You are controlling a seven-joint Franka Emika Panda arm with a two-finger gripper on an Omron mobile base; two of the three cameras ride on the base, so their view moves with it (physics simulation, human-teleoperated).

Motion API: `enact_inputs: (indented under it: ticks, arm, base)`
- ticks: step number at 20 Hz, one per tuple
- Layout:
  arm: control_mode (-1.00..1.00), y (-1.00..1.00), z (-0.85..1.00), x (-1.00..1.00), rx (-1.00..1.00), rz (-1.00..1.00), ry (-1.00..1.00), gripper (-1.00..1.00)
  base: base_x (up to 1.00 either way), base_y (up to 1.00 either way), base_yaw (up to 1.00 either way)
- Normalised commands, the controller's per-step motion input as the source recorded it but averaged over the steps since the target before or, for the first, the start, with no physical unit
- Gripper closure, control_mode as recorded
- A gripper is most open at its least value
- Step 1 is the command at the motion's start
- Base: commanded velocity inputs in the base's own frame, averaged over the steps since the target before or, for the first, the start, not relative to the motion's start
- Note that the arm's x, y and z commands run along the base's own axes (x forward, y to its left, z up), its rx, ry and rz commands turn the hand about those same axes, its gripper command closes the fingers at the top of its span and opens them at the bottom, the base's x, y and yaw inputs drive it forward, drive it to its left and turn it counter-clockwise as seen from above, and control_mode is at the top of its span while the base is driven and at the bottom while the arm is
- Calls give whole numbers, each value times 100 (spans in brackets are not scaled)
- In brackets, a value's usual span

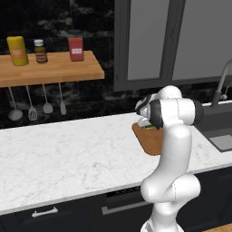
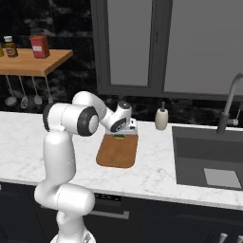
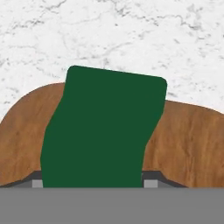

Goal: Pick up the sponge from the counter and clean the cutting board by briefly scrubbing or pressing down on the cutting board. Once finished, release the sponge.

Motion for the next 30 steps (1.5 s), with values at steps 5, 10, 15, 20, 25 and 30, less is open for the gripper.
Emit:
enact_inputs:
  ticks: [5,10,15,20,25,30]
  arm:
    - [-100,-1,-15,-62,0,0,0,100]
    - [-100,8,-20,-89,0,0,0,100]
    - [-100,0,-24,-98,0,0,0,100]
    - [-100,-2,-34,-98,0,2,0,100]
    - [-100,-11,-34,-77,0,5,2,100]
    - [-100,-20,-36,-39,0,6,2,100]
  base:
    - [0,0,0]
    - [0,0,0]
    - [0,0,0]
    - [0,0,0]
    - [0,0,0]
    - [0,0,0]
